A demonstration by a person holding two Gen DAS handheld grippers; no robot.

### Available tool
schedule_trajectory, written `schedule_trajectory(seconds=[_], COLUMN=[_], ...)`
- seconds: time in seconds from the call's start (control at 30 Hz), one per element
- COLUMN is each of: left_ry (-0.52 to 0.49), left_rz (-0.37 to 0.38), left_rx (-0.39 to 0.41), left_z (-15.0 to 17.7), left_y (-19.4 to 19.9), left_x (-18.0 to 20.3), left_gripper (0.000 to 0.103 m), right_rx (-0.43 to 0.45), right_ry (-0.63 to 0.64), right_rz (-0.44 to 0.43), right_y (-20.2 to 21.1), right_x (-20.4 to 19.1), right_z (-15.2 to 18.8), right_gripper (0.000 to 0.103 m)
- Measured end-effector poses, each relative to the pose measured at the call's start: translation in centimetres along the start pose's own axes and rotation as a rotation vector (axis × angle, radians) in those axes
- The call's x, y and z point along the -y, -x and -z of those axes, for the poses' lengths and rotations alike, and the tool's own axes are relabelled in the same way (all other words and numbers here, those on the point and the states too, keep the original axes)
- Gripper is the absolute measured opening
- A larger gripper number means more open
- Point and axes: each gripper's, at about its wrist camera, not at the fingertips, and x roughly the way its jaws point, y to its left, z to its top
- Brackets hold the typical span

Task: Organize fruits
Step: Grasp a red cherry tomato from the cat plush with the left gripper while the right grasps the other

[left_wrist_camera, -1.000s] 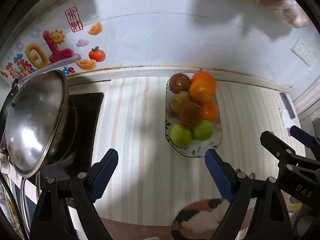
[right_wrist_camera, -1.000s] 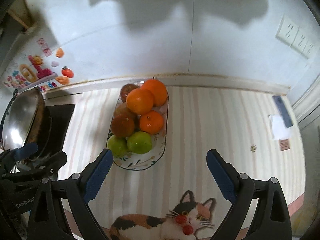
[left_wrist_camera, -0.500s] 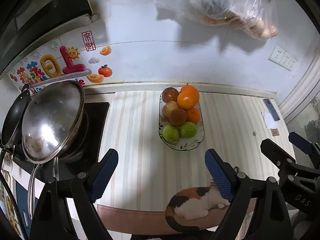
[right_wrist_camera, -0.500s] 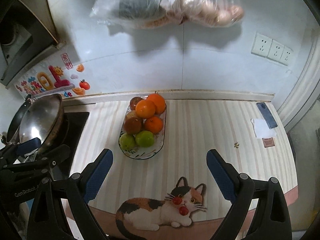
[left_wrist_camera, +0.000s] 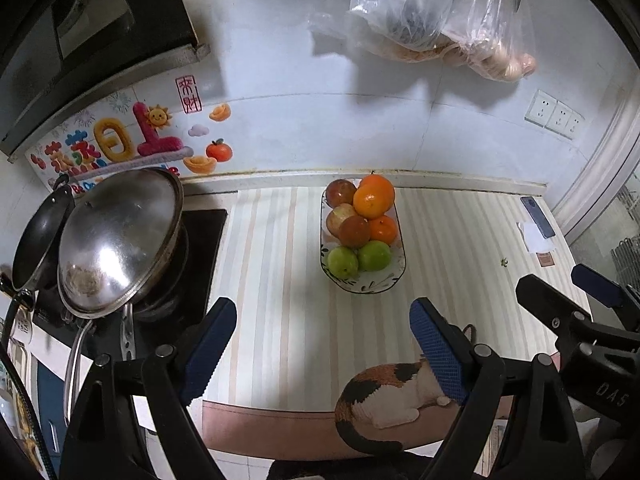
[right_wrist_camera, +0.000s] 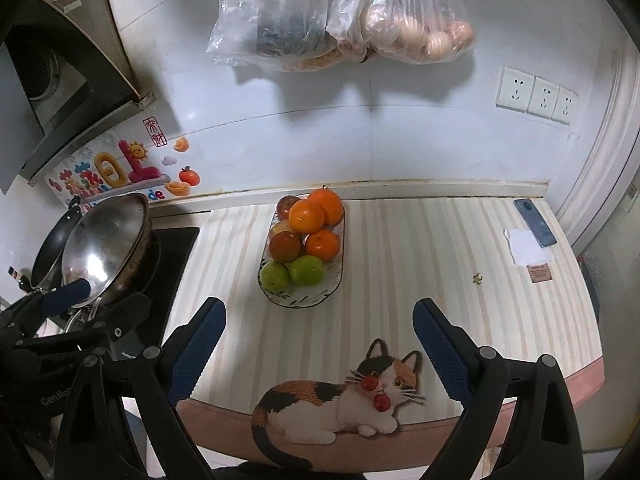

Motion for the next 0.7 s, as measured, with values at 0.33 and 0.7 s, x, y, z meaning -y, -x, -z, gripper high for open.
schedule_trajectory(seconds=[0.33,0.7], left_ry=[-0.048,-0.171], left_rz=[0.019,-0.016], left_rx=[-0.145,-0.391], left_z=[1.2,5.3], left_y=[-7.1,-17.9], left_x=[2.9,8.1], left_gripper=[0.101,0.101], right_rx=[-0.258,-0.511], right_ry=[-0.185,-0.314], right_rz=[0.016,-0.011], right_y=[-9.0,-19.9], right_x=[7.5,13.1], right_z=[4.5,14.5], right_gripper=[0.097,0.065])
